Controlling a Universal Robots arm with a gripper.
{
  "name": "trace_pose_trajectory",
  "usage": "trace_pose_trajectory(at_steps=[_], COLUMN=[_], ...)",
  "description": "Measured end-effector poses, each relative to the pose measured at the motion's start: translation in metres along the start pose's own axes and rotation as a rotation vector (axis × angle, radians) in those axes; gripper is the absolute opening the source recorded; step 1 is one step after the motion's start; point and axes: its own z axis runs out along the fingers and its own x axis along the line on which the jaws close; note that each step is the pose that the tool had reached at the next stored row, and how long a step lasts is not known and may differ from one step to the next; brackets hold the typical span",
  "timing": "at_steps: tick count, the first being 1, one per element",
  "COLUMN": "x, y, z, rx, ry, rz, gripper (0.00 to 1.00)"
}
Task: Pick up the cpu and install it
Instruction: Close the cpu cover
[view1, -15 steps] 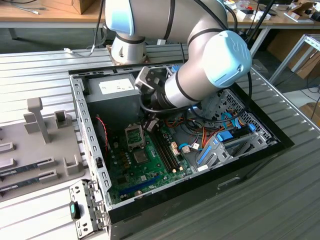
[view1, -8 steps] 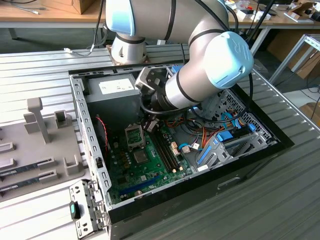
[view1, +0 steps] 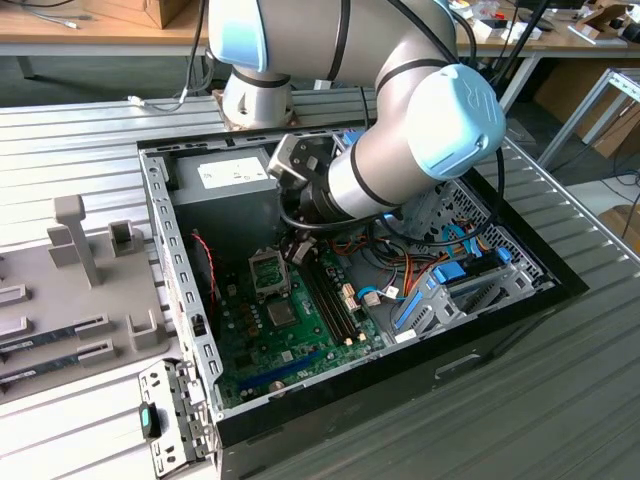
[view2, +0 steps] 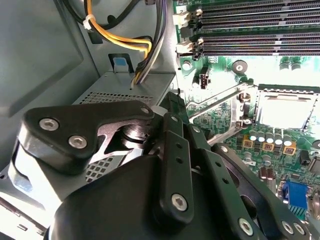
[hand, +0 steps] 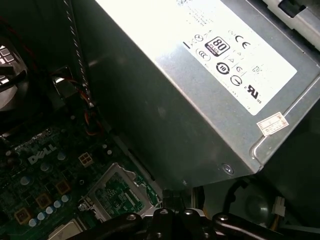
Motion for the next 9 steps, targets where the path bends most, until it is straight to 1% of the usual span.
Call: trace_pose_trajectory(at_steps=[3,9], x=[-0.0003,-0.0003], y=[0.0005,0.0009], z=[-0.0009,-0.0025], rx=[-0.0006,-0.0013], ry=[-0.0010,-0.0005], rz=[0.000,-0.002], gripper=[0.11,0.11])
